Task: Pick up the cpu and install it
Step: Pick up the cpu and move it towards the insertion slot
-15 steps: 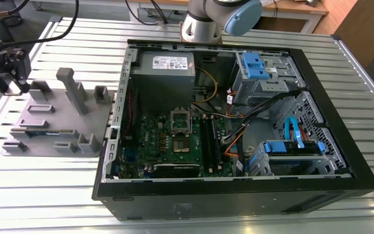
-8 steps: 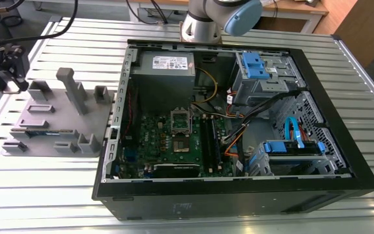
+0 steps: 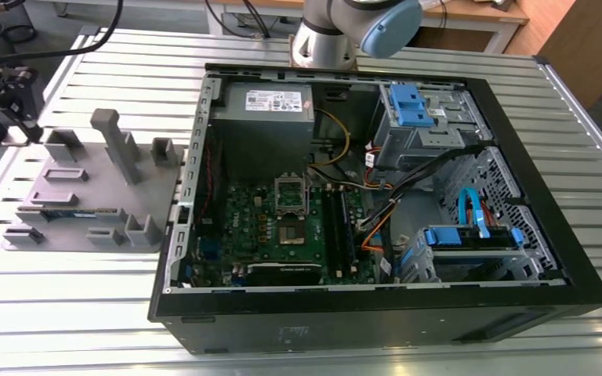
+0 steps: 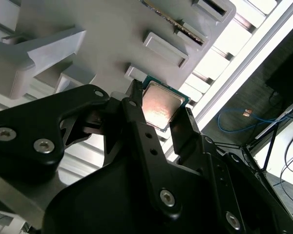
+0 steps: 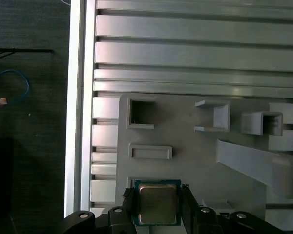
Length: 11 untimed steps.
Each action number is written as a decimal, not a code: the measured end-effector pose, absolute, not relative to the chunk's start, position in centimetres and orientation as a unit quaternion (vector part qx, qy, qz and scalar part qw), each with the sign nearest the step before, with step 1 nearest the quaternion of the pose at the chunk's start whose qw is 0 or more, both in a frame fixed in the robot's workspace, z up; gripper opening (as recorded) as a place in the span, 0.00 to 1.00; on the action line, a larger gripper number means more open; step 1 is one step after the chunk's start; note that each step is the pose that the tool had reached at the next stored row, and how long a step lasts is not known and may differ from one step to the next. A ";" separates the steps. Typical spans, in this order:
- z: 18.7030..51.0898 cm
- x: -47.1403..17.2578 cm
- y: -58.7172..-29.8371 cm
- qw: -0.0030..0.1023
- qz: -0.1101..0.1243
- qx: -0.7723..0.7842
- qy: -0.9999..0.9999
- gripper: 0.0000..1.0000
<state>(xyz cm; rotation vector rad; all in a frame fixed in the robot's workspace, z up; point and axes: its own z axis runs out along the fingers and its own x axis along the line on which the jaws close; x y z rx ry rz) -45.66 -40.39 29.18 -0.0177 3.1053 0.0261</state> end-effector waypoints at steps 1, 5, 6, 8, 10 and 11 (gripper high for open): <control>29.3 -45.7 -40.4 0.018 0.008 -0.006 1.000 0.47; 29.7 -45.7 -40.4 0.018 0.008 -0.006 1.000 0.47; 29.8 -45.7 -40.4 0.018 0.008 -0.006 1.000 0.47; 30.0 -45.7 -40.4 0.018 0.008 -0.006 1.000 0.47; 30.2 -45.7 -40.4 0.018 0.008 -0.006 1.000 0.47; 30.3 -45.7 -40.4 0.018 0.008 -0.006 1.000 0.47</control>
